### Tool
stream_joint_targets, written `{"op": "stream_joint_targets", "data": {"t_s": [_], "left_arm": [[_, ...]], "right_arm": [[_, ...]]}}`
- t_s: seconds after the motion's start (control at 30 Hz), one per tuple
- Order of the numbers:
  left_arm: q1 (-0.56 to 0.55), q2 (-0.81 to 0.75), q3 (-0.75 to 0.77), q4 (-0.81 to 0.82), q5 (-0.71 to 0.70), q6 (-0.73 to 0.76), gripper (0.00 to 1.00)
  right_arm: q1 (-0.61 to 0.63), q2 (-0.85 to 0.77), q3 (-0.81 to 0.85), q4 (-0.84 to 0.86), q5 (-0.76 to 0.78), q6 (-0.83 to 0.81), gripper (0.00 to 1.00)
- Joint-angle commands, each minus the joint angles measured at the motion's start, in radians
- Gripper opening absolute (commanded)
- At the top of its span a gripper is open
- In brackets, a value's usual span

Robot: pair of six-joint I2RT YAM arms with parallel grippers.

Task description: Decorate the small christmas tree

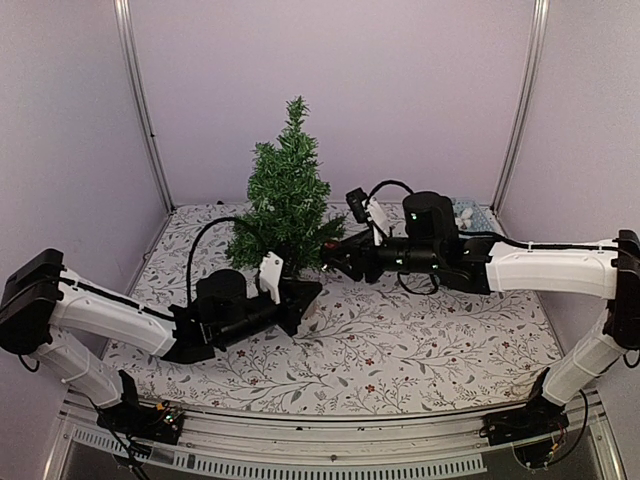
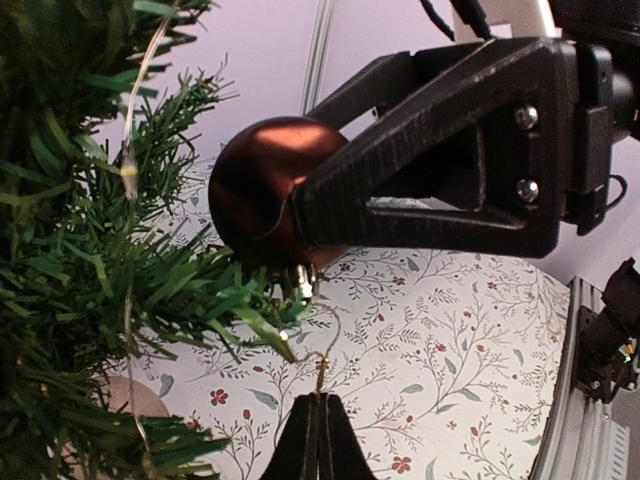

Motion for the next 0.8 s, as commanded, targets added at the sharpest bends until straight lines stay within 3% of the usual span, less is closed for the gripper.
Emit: {"op": "stream_joint_targets", "data": {"t_s": [0.0,0.77], "left_arm": [[0.014,0.000,0.031,-0.029,-0.046,-0.003,0.00],[0.025,-0.002,0.011,-0.017,-0.084,-0.030,0.00]], "right_arm": [[0.007,0.026,0.045,-0.004,0.026,-0.012,0.34],[0.008,0.006,0.057,0.032,0.039,-0.017,0.35]]}}
